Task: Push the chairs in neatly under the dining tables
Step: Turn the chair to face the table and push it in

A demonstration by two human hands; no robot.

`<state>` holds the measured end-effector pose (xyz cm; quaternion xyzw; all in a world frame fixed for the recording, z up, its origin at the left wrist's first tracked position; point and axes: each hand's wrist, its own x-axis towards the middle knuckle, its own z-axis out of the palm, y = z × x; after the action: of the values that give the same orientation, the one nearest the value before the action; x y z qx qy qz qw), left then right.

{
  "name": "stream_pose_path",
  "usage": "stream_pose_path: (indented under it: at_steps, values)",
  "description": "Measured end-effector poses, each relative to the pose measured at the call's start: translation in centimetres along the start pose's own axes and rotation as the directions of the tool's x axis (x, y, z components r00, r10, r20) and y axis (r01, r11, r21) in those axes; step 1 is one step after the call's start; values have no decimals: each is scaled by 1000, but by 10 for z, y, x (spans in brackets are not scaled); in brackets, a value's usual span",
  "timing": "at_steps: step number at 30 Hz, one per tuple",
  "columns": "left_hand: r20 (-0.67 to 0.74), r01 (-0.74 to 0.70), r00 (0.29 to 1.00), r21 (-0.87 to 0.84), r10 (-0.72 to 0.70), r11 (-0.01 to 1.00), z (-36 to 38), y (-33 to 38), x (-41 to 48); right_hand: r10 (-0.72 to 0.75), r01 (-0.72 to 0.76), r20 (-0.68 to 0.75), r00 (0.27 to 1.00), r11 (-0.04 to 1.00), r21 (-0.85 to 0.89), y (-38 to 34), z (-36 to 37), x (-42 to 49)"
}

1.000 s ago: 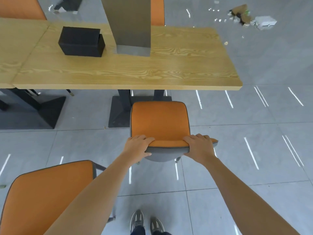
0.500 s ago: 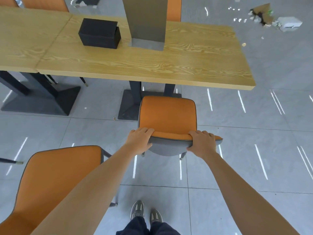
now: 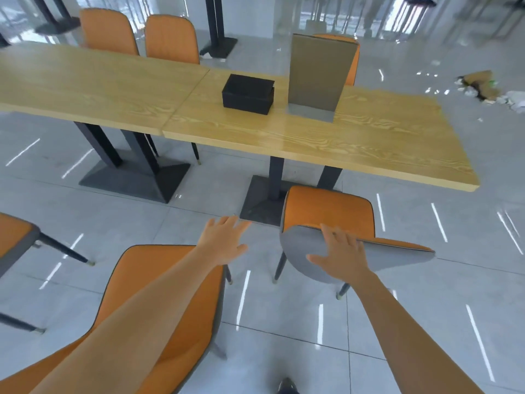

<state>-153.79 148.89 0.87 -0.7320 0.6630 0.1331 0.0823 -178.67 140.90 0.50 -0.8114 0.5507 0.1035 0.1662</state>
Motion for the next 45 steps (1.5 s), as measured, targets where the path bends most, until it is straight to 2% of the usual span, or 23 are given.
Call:
stream_pose_path:
  at_steps: [7, 11, 17, 23, 28, 30, 34, 38, 45]
  values:
    - [42, -68, 997, -49, 70, 996, 27, -122, -87, -8, 10, -60, 998, 999, 40, -157, 49, -55]
    - [65, -116, 991, -59, 120, 991, 46, -188, -152, -30, 27, 36, 999, 995, 97, -241, 81, -98]
    - [109, -76, 990, -100, 87, 992, 76, -241, -234, -103, 93, 130, 986, 992, 81, -320, 117, -151]
    - [103, -9, 994, -154, 25, 988, 108, -244, -311, -217, 206, 172, 961, 975, 83, -351, 148, -199]
    - [124, 20, 992, -222, 8, 975, 139, -231, -361, -253, 235, 212, 944, 966, 106, -343, 177, -243]
    - [88, -15, 996, -165, 30, 986, 150, -227, -374, -278, 273, 184, 943, 961, 49, -337, 188, -255]
    - [9, -39, 999, -89, 40, 995, 158, -231, -371, -309, 309, 31, 951, 951, 0, -333, 200, -259]
    - [41, -21, 999, -64, 24, 998, 162, -239, -357, -275, 275, 11, 962, 961, -23, -339, 202, -247]
    - [0, -144, 990, -25, 144, 989, 164, -246, -340, -271, 267, -43, 962, 961, -75, -345, 202, -228]
